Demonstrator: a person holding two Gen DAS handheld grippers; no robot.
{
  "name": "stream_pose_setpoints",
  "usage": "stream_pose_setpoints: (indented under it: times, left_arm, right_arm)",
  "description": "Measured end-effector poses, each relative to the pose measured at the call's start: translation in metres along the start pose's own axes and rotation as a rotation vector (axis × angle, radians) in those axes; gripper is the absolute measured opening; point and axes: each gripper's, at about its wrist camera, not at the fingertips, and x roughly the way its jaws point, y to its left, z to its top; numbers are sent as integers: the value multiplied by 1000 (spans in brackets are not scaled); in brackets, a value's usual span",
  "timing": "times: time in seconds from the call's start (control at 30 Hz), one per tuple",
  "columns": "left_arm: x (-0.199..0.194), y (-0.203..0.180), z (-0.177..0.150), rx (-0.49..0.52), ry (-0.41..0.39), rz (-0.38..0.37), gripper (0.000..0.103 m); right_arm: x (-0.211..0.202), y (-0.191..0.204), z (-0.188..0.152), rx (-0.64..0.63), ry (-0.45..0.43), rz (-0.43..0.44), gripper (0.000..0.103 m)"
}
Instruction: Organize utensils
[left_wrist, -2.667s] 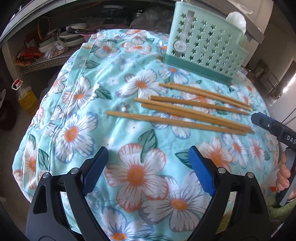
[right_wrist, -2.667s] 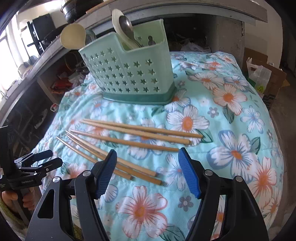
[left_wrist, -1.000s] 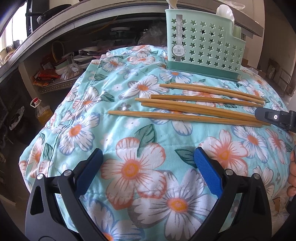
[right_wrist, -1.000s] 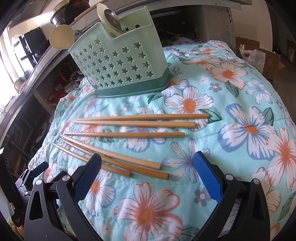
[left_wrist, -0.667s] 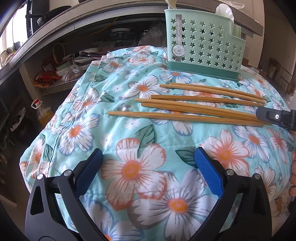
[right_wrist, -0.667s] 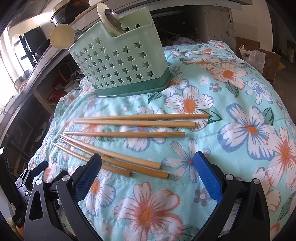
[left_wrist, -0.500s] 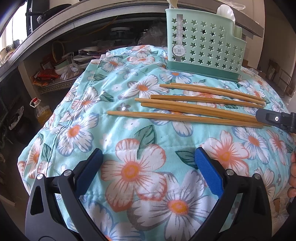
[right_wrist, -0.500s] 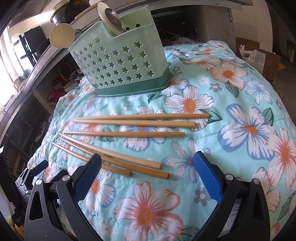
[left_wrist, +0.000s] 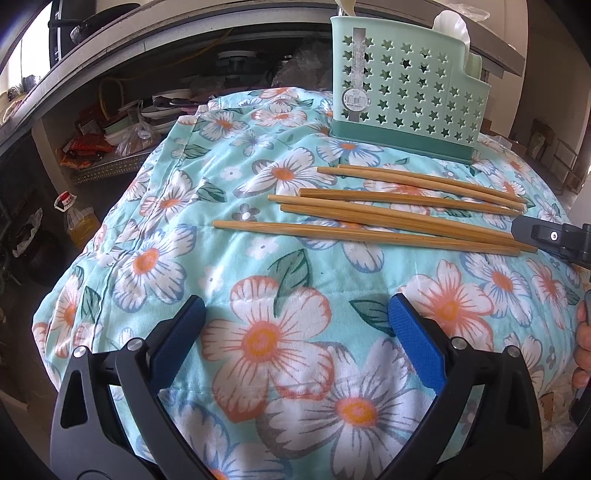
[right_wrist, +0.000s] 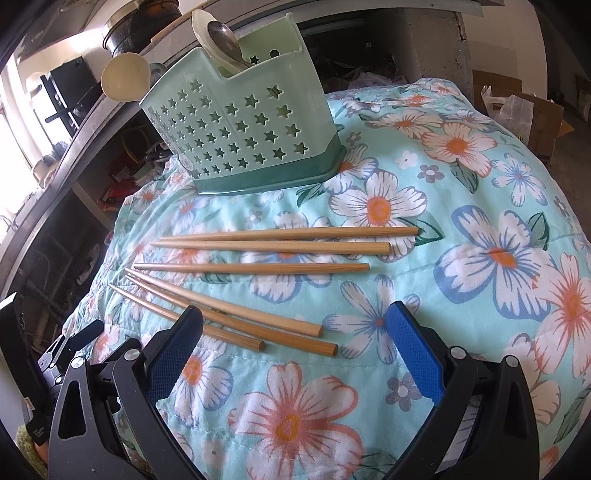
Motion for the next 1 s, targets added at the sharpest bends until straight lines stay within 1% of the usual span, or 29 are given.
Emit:
stream_pose_setpoints:
  times: [0.1,0.17,0.3,0.4,0.47,0.5,0.57,0.63,0.73,0.8,0.97,1.0]
  left_arm:
    - [-4,4,3,-10,8,-44,96]
    - [-10,7,6,-27,-3,-85,96]
    - [-24,11,19,-69,-47,-190,95]
    - [-27,15,32,-126,-59,-284,94]
    - [-25,20,38,-179,-46,-341,89]
    - [-21,23,40,-215,-28,-368,82]
    - [-7,31,44,-302,27,-404,74]
    - [3,40,40,-399,81,-451,61]
    - [19,50,33,-527,143,-518,53]
    - [27,55,30,-592,171,-541,50]
    - [45,65,26,-745,201,-590,41]
    - [49,68,25,-782,207,-594,37]
  right_arm:
    - [-1,-6,3,6,20,50,97]
    - [-2,-12,6,17,38,96,97]
    - [-5,-22,11,47,64,172,97]
    - [-9,-26,13,65,69,198,97]
    - [-11,-26,14,64,64,201,97]
    - [-13,-26,14,64,61,202,96]
    - [-15,-28,13,67,58,201,94]
    - [-17,-30,13,75,58,198,92]
    - [-20,-35,13,87,56,193,91]
    - [-19,-38,14,90,55,189,91]
    - [-17,-38,12,89,59,179,89]
    - [-17,-38,12,87,60,177,89]
